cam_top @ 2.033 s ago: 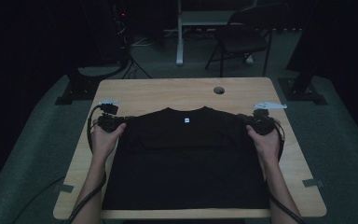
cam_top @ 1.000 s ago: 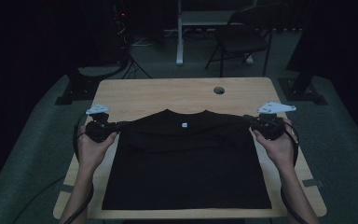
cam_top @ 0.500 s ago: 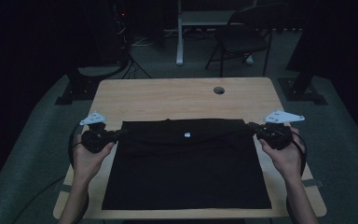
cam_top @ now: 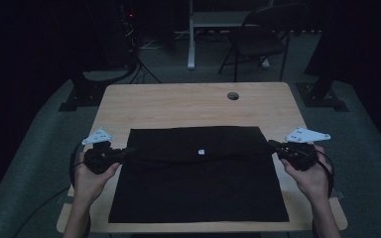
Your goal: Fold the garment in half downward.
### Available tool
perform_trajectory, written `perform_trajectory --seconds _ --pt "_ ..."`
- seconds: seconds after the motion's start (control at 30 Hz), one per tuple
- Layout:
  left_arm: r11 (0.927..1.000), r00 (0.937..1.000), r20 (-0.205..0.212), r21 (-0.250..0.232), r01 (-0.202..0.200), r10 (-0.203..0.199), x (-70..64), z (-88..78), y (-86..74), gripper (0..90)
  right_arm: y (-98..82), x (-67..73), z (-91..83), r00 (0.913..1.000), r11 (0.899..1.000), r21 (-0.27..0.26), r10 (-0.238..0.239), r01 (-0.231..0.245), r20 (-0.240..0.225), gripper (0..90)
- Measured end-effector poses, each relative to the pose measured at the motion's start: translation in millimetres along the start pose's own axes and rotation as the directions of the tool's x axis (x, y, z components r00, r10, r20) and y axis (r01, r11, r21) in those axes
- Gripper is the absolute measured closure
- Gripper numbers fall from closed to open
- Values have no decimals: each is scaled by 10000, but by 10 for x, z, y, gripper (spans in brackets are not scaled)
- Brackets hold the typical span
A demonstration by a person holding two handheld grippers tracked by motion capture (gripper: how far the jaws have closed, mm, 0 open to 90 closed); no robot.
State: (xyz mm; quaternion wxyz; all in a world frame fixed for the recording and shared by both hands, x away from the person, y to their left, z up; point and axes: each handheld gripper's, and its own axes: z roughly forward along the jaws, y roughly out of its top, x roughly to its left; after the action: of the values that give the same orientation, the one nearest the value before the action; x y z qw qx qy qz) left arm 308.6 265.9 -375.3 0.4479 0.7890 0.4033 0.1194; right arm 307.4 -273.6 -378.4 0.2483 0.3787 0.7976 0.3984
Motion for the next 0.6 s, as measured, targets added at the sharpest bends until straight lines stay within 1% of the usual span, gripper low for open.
perform_trajectory --seconds 0.1,0.2,0.23,0.3,0.37,0.5,0.57,0.6 --pt "9999 10000 20 137 -29 29 -29 -27 -71 860 -45 36 -30 9999 9999 109 0 2 -143 859" --pt "9995 10000 28 304 26 -27 -48 -54 -156 860 -105 86 -50 9996 9995 297 -121 129 -266 859" --pt "9993 10000 -42 385 22 -21 -50 -57 -190 860 -131 101 -50 9994 9993 362 -107 119 -332 858" --pt "9976 9997 -250 699 -10 28 -55 -29 -272 860 -199 114 -32 9987 9982 592 -24 54 -518 858" --pt "9957 9999 -137 915 114 -102 -53 21 -367 860 -280 130 -2 9975 9969 792 94 -38 -699 858" --pt "9920 9997 3 1241 252 -255 -52 86 -505 860 -410 176 30 9959 9927 1206 110 -2 -893 858" --pt "9898 9997 22 1404 236 -241 -68 90 -550 859 -452 207 18 9949 9904 1380 156 -18 -992 857" --pt "9880 9999 -53 1537 141 -134 -87 95 -572 859 -469 224 6 9946 9896 1439 148 1 -1025 857"
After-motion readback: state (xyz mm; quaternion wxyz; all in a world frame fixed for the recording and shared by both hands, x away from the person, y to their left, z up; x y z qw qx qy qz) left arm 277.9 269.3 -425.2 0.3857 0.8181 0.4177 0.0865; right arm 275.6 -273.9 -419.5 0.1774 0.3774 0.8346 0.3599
